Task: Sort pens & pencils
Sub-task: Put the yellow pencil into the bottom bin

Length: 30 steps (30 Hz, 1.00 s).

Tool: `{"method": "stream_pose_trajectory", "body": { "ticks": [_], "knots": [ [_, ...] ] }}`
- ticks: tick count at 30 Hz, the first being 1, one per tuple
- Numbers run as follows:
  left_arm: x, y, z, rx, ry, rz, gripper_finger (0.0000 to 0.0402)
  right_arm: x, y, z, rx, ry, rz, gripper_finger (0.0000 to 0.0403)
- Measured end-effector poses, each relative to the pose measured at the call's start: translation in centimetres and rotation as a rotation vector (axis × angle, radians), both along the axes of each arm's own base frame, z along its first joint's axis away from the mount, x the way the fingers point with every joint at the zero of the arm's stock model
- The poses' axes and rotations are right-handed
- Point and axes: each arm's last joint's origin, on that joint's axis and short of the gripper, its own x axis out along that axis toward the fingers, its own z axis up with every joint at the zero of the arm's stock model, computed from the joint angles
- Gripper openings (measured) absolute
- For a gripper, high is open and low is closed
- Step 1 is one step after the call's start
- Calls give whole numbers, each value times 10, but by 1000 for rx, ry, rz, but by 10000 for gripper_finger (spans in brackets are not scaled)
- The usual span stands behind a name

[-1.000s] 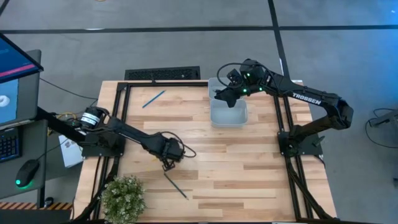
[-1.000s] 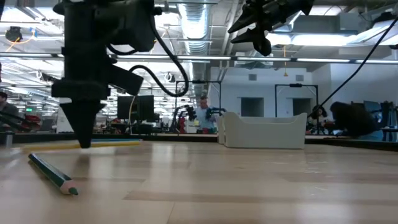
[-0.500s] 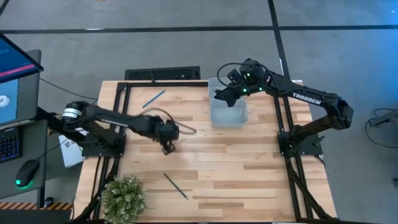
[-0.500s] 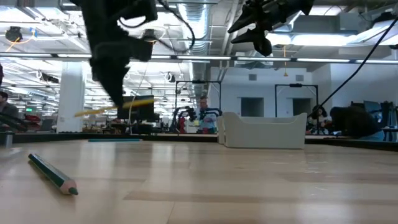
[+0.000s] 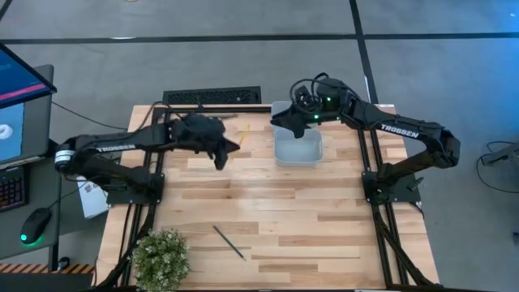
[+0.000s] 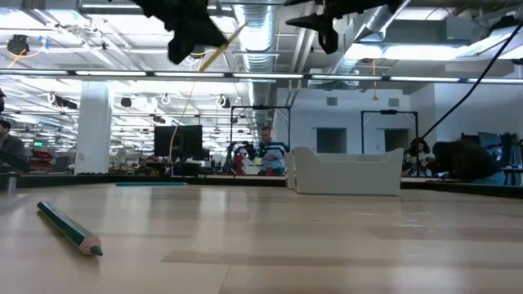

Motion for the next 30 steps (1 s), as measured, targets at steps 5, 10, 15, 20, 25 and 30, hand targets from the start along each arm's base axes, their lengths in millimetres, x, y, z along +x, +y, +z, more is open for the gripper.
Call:
{"method": "stream_pose_trajectory", "body": {
  "ticks": [5, 10, 15, 20, 25, 30],
  "knots": [
    [-3, 12, 14, 33, -127, 19, 10, 3, 4, 6, -25, -56, 4, 223],
    [-2, 19, 20, 52, -191, 41, 10, 7, 11, 13, -121, -126, -19, 245],
    [0, 20, 28, 58, -275, 25, 11, 12, 23, 21, -242, -207, 3, 245],
    [1, 19, 36, 58, -360, -19, 11, 14, 32, 25, -309, -256, 36, 245],
    [2, 18, 39, 42, -401, -47, 11, 15, 34, 27, -287, -266, 10, 244],
    [2, 16, 41, 28, -416, -95, 11, 20, 32, 23, -250, -262, -14, 244]
  ]
}}
